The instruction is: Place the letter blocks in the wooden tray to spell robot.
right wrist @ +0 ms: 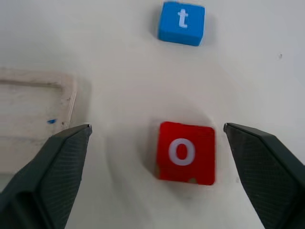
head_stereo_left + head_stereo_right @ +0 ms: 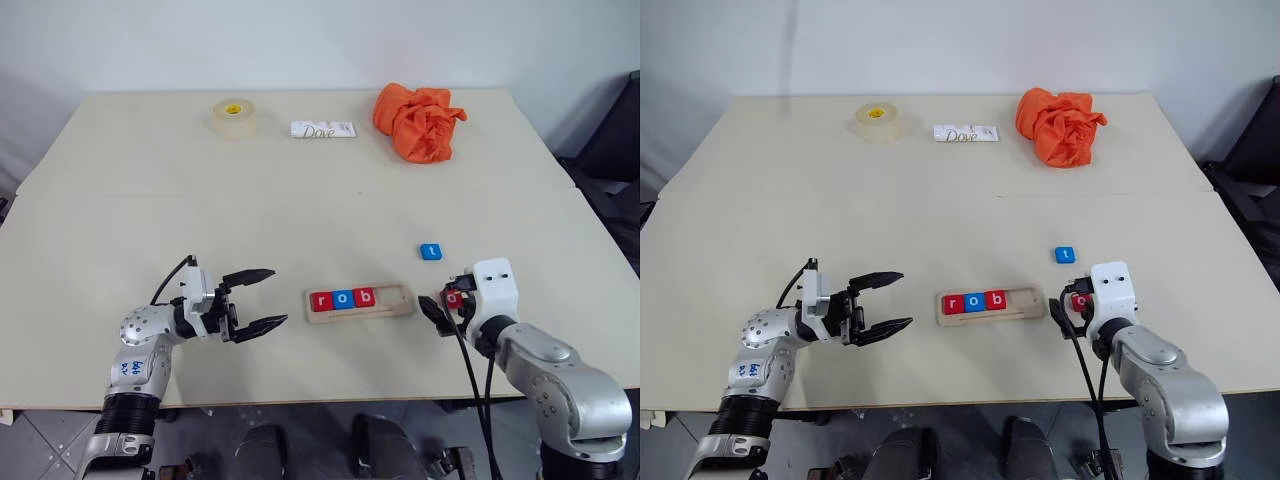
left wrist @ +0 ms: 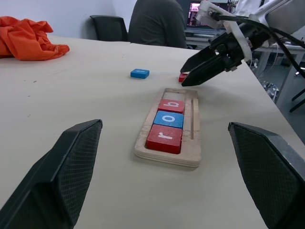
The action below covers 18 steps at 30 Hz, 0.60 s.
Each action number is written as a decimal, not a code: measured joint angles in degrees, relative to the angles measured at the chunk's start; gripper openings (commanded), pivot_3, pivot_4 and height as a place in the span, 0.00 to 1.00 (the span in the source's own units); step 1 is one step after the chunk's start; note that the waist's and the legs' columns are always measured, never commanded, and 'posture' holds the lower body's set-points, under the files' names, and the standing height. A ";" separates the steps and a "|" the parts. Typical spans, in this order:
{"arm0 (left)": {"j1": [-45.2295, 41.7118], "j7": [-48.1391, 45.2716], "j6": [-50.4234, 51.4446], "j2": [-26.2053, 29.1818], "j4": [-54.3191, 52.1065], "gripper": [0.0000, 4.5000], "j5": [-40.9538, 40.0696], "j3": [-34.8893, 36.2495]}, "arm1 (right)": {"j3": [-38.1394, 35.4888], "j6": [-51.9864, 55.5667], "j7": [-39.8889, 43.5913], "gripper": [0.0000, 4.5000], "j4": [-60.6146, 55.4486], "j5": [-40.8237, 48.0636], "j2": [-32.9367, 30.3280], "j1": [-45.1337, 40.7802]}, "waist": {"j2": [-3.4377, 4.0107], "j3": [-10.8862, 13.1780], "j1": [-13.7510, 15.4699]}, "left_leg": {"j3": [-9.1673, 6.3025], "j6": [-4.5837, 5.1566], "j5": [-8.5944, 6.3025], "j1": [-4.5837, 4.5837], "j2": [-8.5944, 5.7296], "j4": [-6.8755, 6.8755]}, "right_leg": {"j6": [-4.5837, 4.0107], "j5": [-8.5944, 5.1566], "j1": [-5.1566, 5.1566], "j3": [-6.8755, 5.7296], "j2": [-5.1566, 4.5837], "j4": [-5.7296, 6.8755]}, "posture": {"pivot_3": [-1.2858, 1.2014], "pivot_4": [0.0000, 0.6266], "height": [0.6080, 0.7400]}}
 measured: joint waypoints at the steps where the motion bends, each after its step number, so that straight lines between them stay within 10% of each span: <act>1: 0.10 0.01 0.00 0.01 -0.01 1.00 0.00 0.05 | -0.18 -0.84 1.93 1.00 0.00 0.20 -2.80 -0.17 | 0.00 0.00 0.02 | -0.02 0.00 0.00 0.01 0.01 -0.01 | 0.00 0.00 0.03 -0.03 0.01 -0.03 | 0.52 0.24 1.00; 10: 0.78 -0.21 -0.07 -0.10 -0.54 1.00 -0.02 -0.14 | 8.68 -26.08 35.24 1.00 15.11 -0.34 -30.06 -5.77 | 0.00 0.08 -0.14 | -0.02 0.00 -0.01 0.03 0.03 -0.02 | 0.01 -0.02 0.05 -0.07 0.05 -0.08 | 0.52 0.24 1.00; 18: 2.96 -0.82 -0.44 0.15 -2.49 1.00 -0.08 -0.13 | 23.13 -48.81 54.05 1.00 39.91 -10.33 -31.48 -18.97 | -0.02 0.09 -0.05 | 0.09 -0.04 0.01 0.03 0.03 0.02 | 0.05 0.01 0.02 -0.05 0.04 -0.09 | 0.52 0.24 1.00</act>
